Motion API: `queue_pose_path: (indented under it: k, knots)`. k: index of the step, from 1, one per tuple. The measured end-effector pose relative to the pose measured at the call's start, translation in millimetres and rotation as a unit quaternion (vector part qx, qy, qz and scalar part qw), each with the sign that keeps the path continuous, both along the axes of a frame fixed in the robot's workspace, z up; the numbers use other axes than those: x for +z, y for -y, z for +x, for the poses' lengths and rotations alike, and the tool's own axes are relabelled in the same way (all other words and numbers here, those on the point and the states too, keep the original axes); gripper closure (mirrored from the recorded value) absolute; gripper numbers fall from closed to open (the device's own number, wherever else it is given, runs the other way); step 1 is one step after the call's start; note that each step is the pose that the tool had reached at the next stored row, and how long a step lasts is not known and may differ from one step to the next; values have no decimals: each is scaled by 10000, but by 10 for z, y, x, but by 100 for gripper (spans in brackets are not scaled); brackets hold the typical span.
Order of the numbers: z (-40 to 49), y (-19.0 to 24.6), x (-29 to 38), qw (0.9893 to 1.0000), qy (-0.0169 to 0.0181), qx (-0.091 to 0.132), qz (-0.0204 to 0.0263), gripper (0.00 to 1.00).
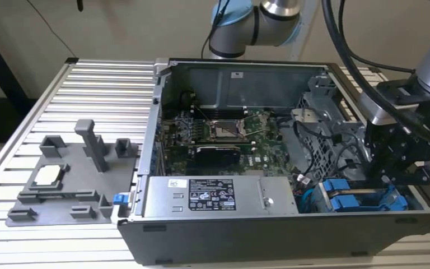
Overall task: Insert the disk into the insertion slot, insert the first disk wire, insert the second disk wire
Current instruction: 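Insert the first disk wire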
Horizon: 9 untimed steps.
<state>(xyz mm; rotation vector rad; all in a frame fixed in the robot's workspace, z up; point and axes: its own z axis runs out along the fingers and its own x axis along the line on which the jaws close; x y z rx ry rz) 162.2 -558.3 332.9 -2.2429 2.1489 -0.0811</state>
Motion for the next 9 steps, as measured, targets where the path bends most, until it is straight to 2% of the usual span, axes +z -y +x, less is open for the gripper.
queue_pose_path:
  k: [4,9]
  knots:
    - [-1,0,136,10000,-1,0,0,74]
    - [0,0,358,10000,-1,0,-1,74]
